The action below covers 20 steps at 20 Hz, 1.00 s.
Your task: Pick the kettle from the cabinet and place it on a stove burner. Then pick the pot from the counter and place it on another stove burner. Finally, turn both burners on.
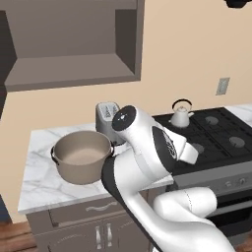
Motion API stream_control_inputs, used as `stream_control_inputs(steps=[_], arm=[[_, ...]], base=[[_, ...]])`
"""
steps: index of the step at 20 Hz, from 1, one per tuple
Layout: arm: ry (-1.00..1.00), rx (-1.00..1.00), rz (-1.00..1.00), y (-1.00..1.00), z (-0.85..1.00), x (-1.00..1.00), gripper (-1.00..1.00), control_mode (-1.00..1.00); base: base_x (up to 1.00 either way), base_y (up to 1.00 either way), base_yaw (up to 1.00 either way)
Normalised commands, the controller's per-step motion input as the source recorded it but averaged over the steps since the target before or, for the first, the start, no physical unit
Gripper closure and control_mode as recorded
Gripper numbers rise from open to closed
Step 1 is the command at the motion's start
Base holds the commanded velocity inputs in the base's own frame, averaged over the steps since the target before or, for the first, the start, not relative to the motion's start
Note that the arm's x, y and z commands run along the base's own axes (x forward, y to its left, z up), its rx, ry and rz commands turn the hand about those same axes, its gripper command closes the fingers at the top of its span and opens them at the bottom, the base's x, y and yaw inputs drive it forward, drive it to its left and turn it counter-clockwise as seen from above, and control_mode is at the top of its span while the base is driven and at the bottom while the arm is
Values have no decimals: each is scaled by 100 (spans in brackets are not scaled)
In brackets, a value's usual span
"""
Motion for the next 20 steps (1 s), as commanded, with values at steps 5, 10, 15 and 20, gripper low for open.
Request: stream_control_inputs(steps=[5, 10, 15, 20], arm=[[0, 0, 0, 0, 0, 0, -100, 100], [0, 0, 0, 0, 0, 0, -100, 100], [0, 0, 0, 0, 0, 0, -100, 100], [0, 3, 2, 7, -2, 0, -100, -100]], base=[[43, 8, 0], [41, 10, 1], [23, 22, 1], [5, 14, 1]])
